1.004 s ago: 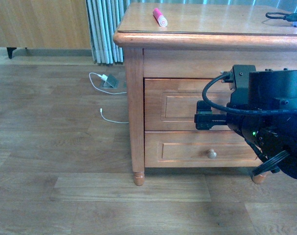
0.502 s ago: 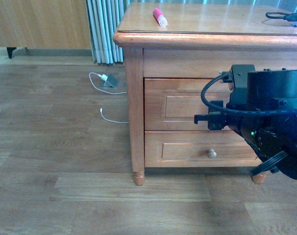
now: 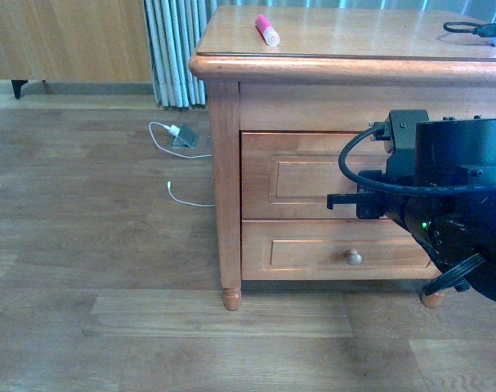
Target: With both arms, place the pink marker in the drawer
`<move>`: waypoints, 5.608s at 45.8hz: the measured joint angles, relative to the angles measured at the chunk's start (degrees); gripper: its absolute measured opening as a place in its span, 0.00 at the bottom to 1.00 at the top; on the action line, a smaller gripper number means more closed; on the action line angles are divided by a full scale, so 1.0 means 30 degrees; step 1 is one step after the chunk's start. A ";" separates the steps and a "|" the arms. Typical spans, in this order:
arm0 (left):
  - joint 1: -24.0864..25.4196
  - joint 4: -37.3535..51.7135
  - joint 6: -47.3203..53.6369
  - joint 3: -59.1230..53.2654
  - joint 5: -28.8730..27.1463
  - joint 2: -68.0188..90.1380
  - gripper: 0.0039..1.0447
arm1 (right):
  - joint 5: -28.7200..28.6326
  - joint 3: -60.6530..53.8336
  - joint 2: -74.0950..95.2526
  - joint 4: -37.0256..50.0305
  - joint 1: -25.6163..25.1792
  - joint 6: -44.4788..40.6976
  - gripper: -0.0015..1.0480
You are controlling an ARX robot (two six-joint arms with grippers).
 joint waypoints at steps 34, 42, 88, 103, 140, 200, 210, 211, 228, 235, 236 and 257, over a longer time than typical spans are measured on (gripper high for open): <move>0.0000 0.0000 0.0000 0.0000 0.0000 0.0000 0.94 | -0.0095 -0.6455 -0.3847 0.0860 0.0772 0.1304 0.20; 0.0000 0.0000 0.0000 0.0000 0.0000 0.0000 0.94 | -0.0248 -0.8845 -0.5544 0.0889 0.0991 0.1923 0.20; 0.0000 0.0000 0.0000 0.0000 0.0000 0.0000 0.94 | -0.5938 -1.6597 -2.6338 -0.9668 -0.1814 0.2222 0.91; 0.0000 0.0000 0.0000 0.0000 0.0000 0.0000 0.94 | -0.9435 -1.6589 -3.7703 -1.8965 -0.6360 0.1727 0.92; 0.0000 -0.0007 0.0000 0.0000 0.0000 0.0000 0.94 | -0.9428 -1.6495 -3.8556 -2.0196 -0.7635 0.1996 0.92; -0.5967 1.0455 0.0262 1.6101 -0.2346 2.7977 0.94 | -0.9428 -1.6495 -3.8556 -2.0196 -0.7650 0.2004 0.92; -0.6681 0.8765 0.0546 2.2943 -0.2652 3.3623 0.94 | -0.9428 -1.6495 -3.8556 -2.0196 -0.7650 0.2004 0.92; -0.6783 0.8444 0.0546 2.3656 -0.2674 3.4162 0.94 | -0.9428 -1.6495 -3.8556 -2.0196 -0.7650 0.2004 0.92; -0.7533 0.3905 0.0189 3.1824 -0.2994 3.9772 0.94 | -0.9428 -1.6495 -3.8556 -2.0196 -0.7650 0.2004 0.92; -0.7664 0.2011 -0.0117 3.4578 -0.2871 4.1543 0.94 | -0.9428 -1.6495 -3.8556 -2.0196 -0.7650 0.2004 0.92; -0.7686 0.1778 -0.0109 3.4906 -0.2849 4.1754 0.94 | -0.9428 -1.6495 -3.8556 -2.0189 -0.7650 0.2011 0.92; -0.7905 -0.2302 0.0073 3.8527 -0.2754 4.4064 0.94 | -0.9428 -1.6495 -3.8556 -2.0196 -0.7650 0.2040 0.92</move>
